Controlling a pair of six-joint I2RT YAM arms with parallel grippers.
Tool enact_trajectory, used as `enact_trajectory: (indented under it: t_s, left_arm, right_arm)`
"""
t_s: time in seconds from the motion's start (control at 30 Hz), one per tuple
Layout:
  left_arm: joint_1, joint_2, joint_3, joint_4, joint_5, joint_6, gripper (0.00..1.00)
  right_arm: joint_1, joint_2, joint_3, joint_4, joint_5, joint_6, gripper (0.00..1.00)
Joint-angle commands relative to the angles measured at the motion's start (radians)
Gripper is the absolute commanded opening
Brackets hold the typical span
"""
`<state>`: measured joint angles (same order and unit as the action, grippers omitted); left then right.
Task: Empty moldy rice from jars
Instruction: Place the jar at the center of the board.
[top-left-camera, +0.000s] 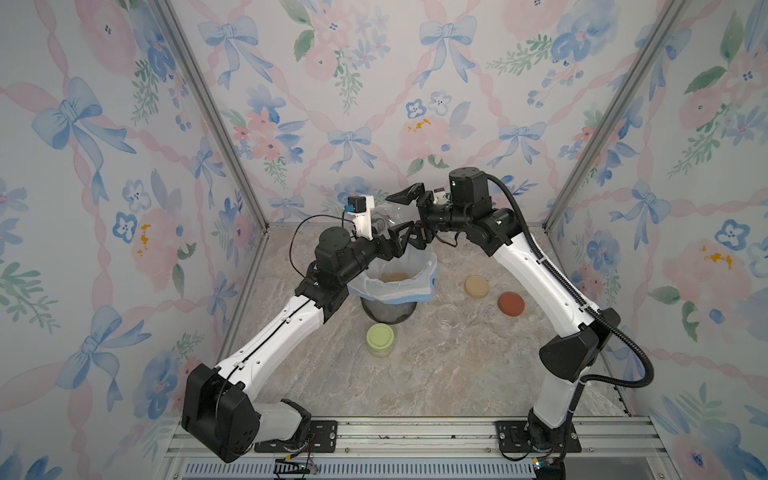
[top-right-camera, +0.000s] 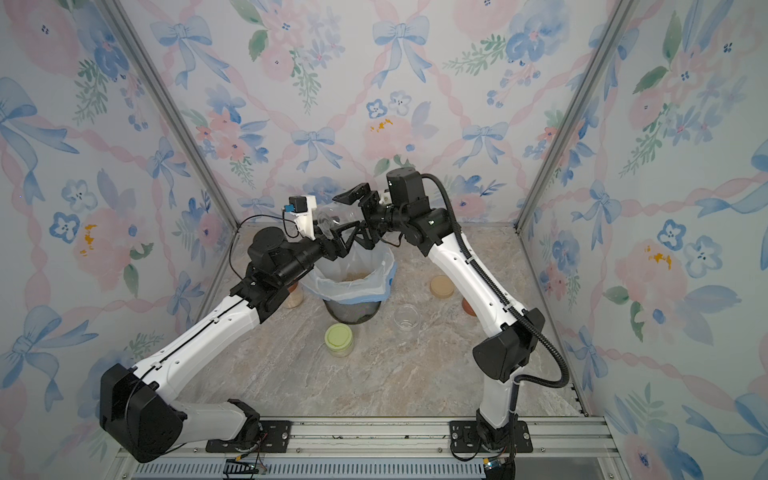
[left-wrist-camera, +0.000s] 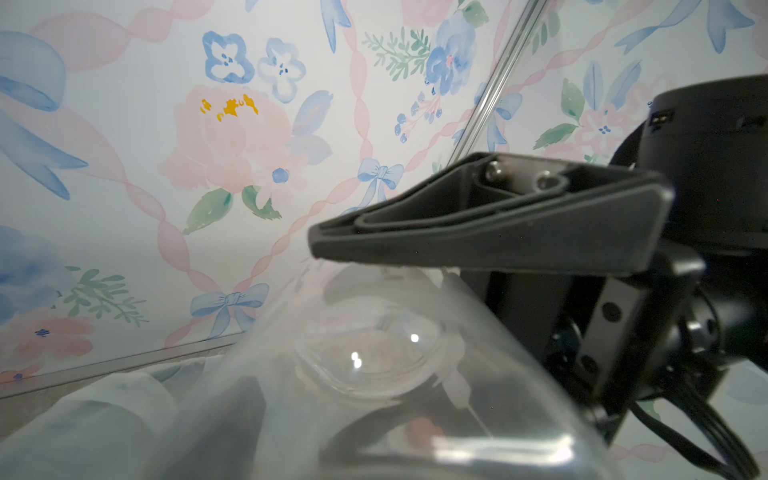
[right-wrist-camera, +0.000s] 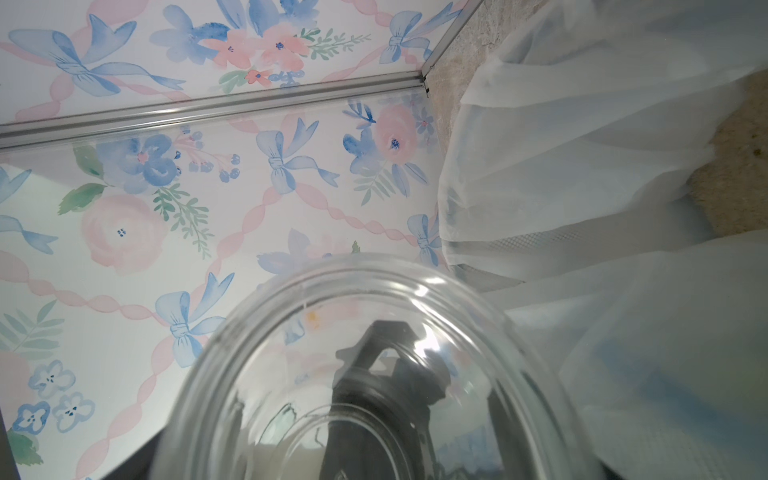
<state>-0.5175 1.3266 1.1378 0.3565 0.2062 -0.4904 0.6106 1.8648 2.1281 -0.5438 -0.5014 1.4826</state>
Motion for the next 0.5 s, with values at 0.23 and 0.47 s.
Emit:
enact_trajectory:
  t_s: [0.23, 0.47]
  left_arm:
    - [-0.015, 0.035, 0.053, 0.14, 0.019, 0.001, 0.0]
    - [-0.014, 0.045, 0.068, 0.149, 0.024, 0.0, 0.0]
  right_arm:
    - [0.018, 0.023, 0.013, 0.068, -0.015, 0.018, 0.86]
    - [0.013, 0.031, 0.002, 0.078, -0.026, 0.001, 0.0]
